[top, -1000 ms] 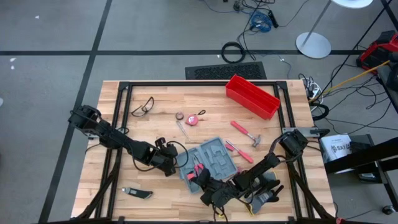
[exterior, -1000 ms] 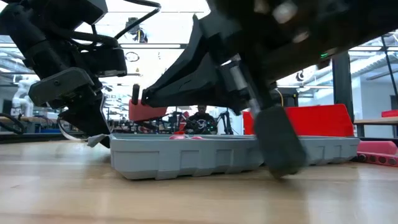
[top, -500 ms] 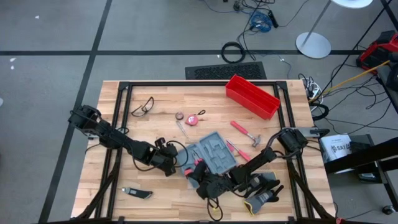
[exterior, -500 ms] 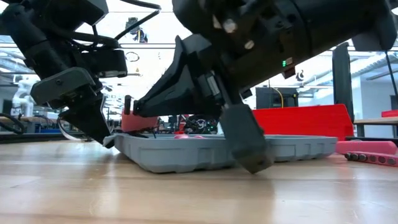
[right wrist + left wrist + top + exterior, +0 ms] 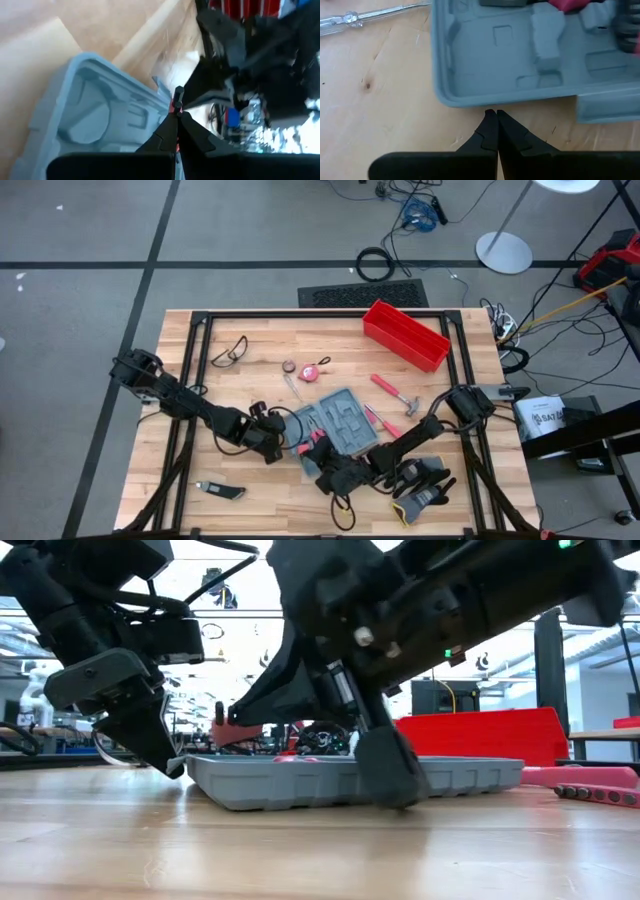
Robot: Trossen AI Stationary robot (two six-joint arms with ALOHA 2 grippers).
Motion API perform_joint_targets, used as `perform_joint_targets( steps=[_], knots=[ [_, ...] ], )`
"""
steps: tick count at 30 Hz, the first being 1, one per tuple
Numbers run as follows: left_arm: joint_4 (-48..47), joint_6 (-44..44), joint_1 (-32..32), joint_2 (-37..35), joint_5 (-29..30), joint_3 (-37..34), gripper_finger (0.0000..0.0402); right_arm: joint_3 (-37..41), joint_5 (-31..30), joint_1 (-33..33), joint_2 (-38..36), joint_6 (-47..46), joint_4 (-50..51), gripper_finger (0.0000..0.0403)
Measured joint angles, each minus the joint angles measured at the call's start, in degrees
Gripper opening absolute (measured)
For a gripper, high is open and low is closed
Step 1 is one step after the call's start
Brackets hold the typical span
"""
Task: Prefit tool cases
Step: Put the hex key set into the toolbox
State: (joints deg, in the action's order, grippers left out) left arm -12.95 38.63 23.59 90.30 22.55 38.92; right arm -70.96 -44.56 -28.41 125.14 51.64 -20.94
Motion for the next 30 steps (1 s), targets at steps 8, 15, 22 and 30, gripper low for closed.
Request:
perform_joint_targets(
  steps=[8, 15, 22, 30],
  knots=[
    [0.0, 0.0, -0.1, 0.0, -0.4, 0.0, 0.0002, 0.0, 4.0, 0.9, -0.1, -6.4, 0.9, 0.0032],
    [0.0, 0.0, -0.4, 0.0, -0.4, 0.0, 0.0002, -0.1, 5.3, 0.9, -0.1, -10.1, 1.6, 0.0067],
    [0.0, 0.0, -0.4, 0.0, -0.6, 0.0, 0.0002, -0.1, 1.5, 0.2, -0.1, -10.7, 2.3, 0.0077],
    [-0.1, 0.0, -0.4, 0.0, -0.6, 0.0, 0.0002, 0.2, -2.6, -1.7, -2.8, -14.8, 8.5, 0.0077]
  ],
)
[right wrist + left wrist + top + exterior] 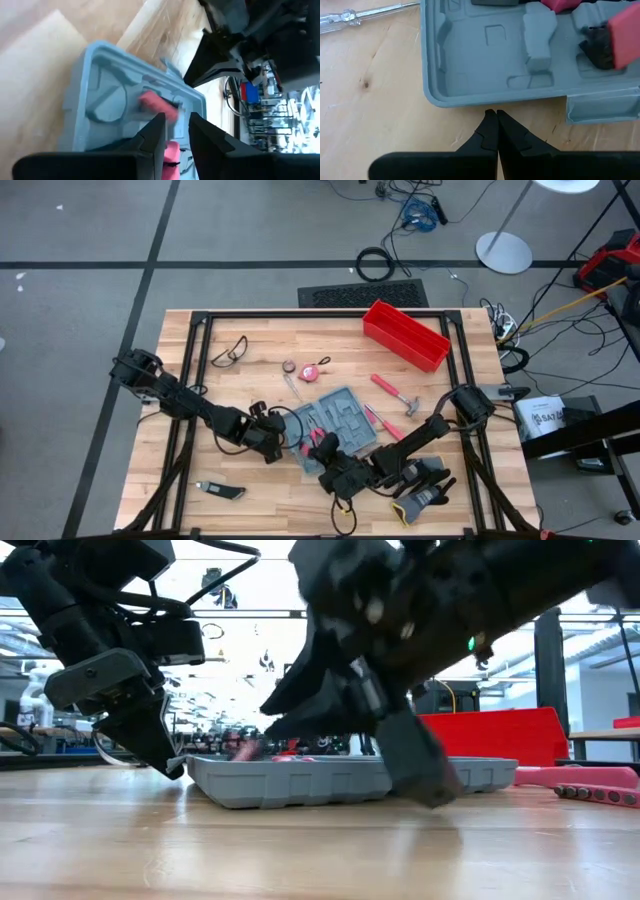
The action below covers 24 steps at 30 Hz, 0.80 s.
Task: Prefit tool cases
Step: Put the hex key set into the toolbox
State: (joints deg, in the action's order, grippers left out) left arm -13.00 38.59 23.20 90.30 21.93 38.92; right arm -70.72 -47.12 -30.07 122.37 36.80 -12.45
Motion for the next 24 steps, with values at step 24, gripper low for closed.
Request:
perform_joint_targets(
  steps=[24],
  knots=[
    [0.1, -4.0, -1.4, 0.0, 0.3, 0.0, 0.0002, -1.9, 12.3, 2.3, -2.7, -7.8, 12.2, 0.0077]
  ],
)
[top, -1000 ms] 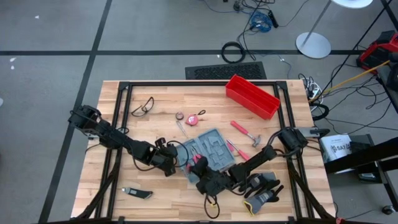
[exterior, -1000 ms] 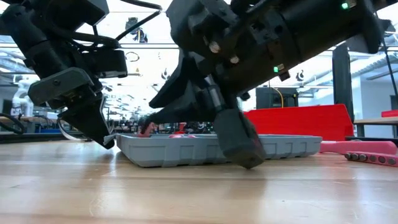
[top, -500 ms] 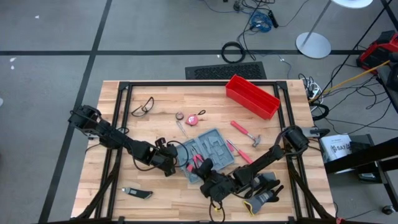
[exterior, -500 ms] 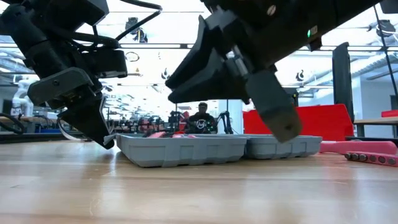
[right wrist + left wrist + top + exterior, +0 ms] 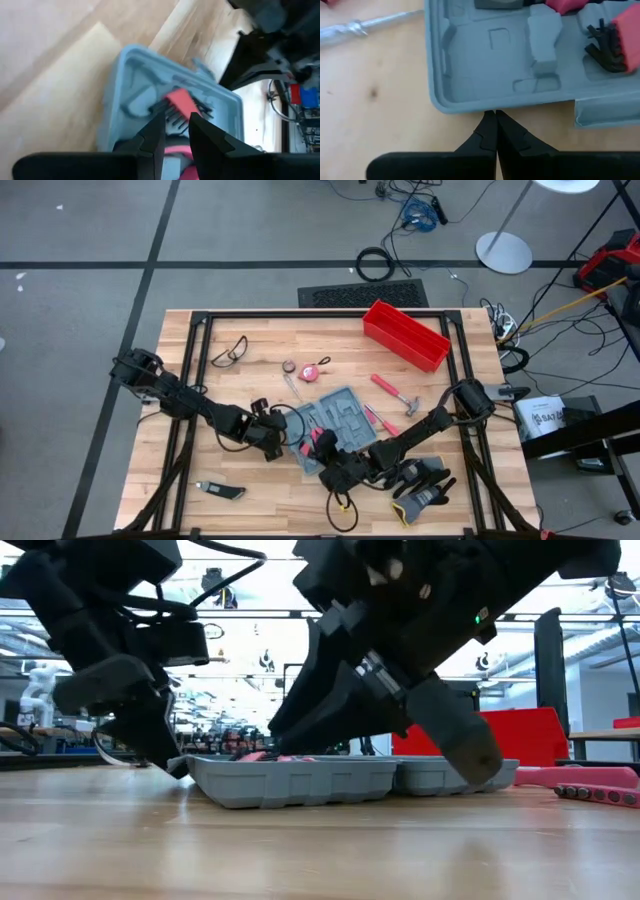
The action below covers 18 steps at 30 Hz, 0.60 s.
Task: Prefit tool cases
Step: Put the hex key set into the toolbox
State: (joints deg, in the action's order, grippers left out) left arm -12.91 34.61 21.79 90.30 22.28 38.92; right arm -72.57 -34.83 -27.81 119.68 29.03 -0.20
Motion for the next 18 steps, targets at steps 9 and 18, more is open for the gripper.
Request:
perform_joint_targets(
  steps=[9, 18],
  knots=[
    [0.0, -5.8, -4.0, 0.0, 1.7, 0.0, 0.0002, -0.3, 2.6, 2.4, 0.0, 2.4, 1.5, 0.0077],
    [1.2, -6.6, -5.2, 0.0, -1.3, 0.0, 0.0002, -1.7, 6.9, 5.6, 0.0, 4.2, 1.8, 0.0077]
  ],
)
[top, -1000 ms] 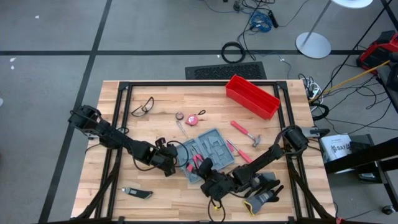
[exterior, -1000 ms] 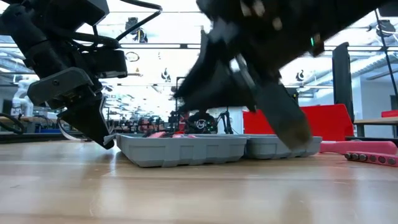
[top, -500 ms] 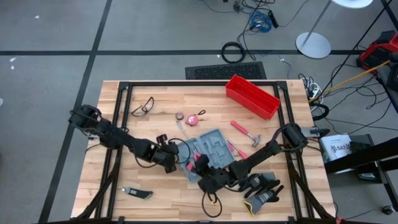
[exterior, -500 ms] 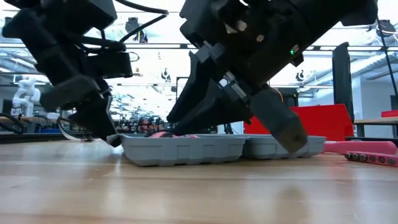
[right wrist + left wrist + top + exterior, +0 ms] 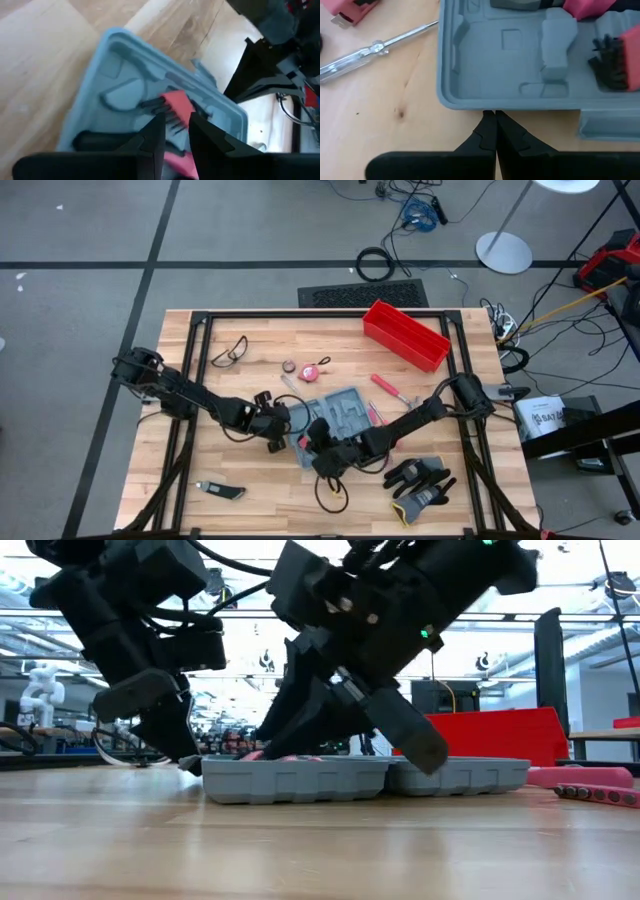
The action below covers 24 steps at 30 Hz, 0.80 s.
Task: Prefit tool cases
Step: Put the hex key set into the toolbox
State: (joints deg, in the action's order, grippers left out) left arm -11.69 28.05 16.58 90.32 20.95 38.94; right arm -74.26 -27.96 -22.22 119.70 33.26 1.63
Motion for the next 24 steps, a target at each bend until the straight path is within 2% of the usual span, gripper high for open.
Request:
perform_joint_targets(
  steps=[7, 11, 14, 17, 20, 24],
  knots=[
    [0.9, -0.1, 0.0, 0.0, -0.7, 0.0, 0.0002, -2.6, 1.3, 1.2, 0.0, 0.9, 1.4, 0.0077],
    [0.3, -0.3, 0.0, -1.4, -0.8, 0.0, 0.0002, -7.2, 1.1, 1.1, 0.1, -0.1, 9.7, 0.0072],
    [0.1, -0.3, 0.0, -4.2, -0.8, 0.0, 0.0002, -12.0, 1.9, 1.6, 0.1, -2.2, 19.0, 0.0049],
    [0.2, -1.5, 0.0, -7.6, -0.6, 0.0, 0.0002, -16.8, 5.6, 2.7, 0.1, -6.0, 26.6, 0.0011],
    [0.4, -3.8, -0.1, -11.6, 0.8, 0.0, 0.0002, -21.8, 10.3, 4.4, 0.1, -12.1, 33.7, 0.0003],
    [1.0, -7.6, -1.8, -15.6, 2.9, 0.0, 0.0002, -25.6, 23.0, 8.3, 0.0, -21.1, 37.9, 0.0001]
  ],
)
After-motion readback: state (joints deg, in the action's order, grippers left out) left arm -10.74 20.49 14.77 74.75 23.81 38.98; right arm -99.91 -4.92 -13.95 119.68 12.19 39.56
